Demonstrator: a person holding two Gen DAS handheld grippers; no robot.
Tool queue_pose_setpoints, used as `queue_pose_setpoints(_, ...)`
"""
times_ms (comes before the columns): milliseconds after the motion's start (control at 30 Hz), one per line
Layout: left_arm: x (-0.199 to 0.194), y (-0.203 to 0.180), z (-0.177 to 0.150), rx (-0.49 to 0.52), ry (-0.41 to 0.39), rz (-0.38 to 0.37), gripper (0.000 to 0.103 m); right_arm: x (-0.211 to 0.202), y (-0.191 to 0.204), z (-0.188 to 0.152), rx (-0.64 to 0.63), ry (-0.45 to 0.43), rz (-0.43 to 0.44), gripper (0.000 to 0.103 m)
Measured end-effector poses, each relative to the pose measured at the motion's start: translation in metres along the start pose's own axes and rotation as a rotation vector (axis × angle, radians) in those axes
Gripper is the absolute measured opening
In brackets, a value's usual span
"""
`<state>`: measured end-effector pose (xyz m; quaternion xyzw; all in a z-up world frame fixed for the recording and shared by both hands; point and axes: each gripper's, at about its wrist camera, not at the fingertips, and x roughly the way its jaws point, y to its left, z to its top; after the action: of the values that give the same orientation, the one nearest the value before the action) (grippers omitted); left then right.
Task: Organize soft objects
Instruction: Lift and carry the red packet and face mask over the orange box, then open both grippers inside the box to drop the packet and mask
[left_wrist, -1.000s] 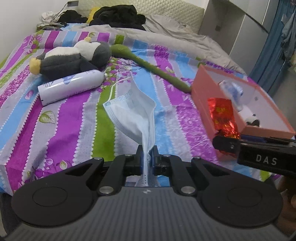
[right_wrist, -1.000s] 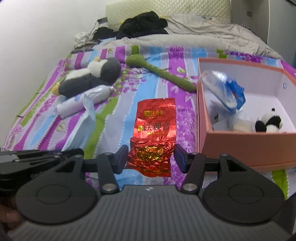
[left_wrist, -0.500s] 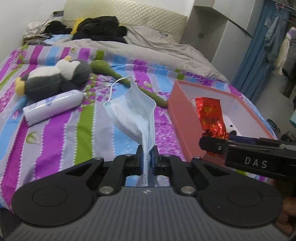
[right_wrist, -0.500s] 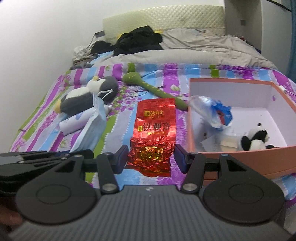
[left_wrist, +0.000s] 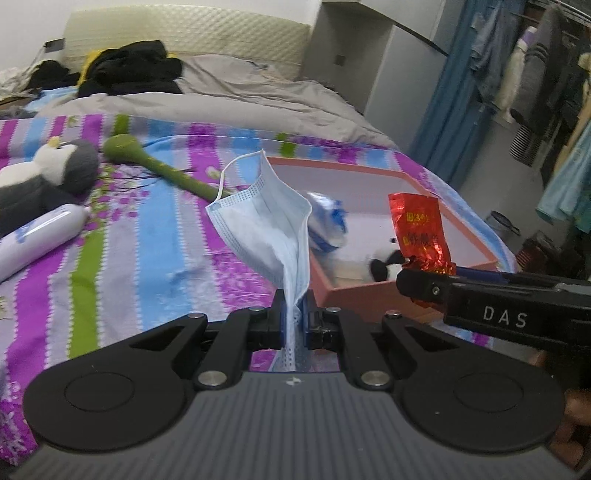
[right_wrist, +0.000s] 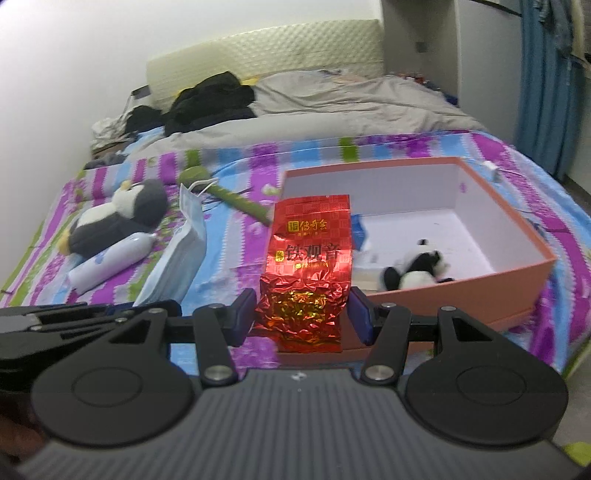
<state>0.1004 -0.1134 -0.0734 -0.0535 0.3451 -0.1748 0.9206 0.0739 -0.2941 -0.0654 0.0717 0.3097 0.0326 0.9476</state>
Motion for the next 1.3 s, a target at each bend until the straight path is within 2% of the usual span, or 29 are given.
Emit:
queue_pose_setpoints(333,0.042,-0.034,0.015,0.026,0.047,-0.105,0.010,0.005,-0.047,0.006,0.062,0.013,-0.056,0.057)
queue_pose_setpoints(433,0.064,-0.036,0.030,0.043,0.051,-0.140,0.010,0.018,-0.062,0.018,0.065,-0.004,-0.129,0.057)
queue_pose_setpoints(600,0.093,-0.046,0.059,0.081,0.036,-0.135,0.010,0.053,-0.093,0.039,0.135,0.027,-0.135,0.057)
queue_pose_setpoints(733,0.122,-0.054,0.088,0.074,0.065,-0.129,0.010,0.084,-0.117,0.060,0.136,0.068,-0.148,0.057)
queue_pose_setpoints(933,0.175,-0.070,0.131,0.086,0.161,-0.150,0.010,0.126,-0.152,0.091,0.137,0.141,-0.169,0.057)
queue_pose_setpoints(1033,0.212,-0.072,0.150,0.049,0.254,-0.182,0.010,0.147,-0.167,0.102,0.182,0.214,-0.107,0.057)
queue_pose_setpoints(1167,0.254,-0.076,0.164,0.050,0.338,-0.154,0.010,0.166,-0.174,0.110,0.158,0.267,-0.115,0.057)
queue_pose_setpoints(1300,0.288,-0.077,0.172,0.013,0.438,-0.179,0.010,0.183,-0.183,0.110,0.175,0.330,-0.110,0.057)
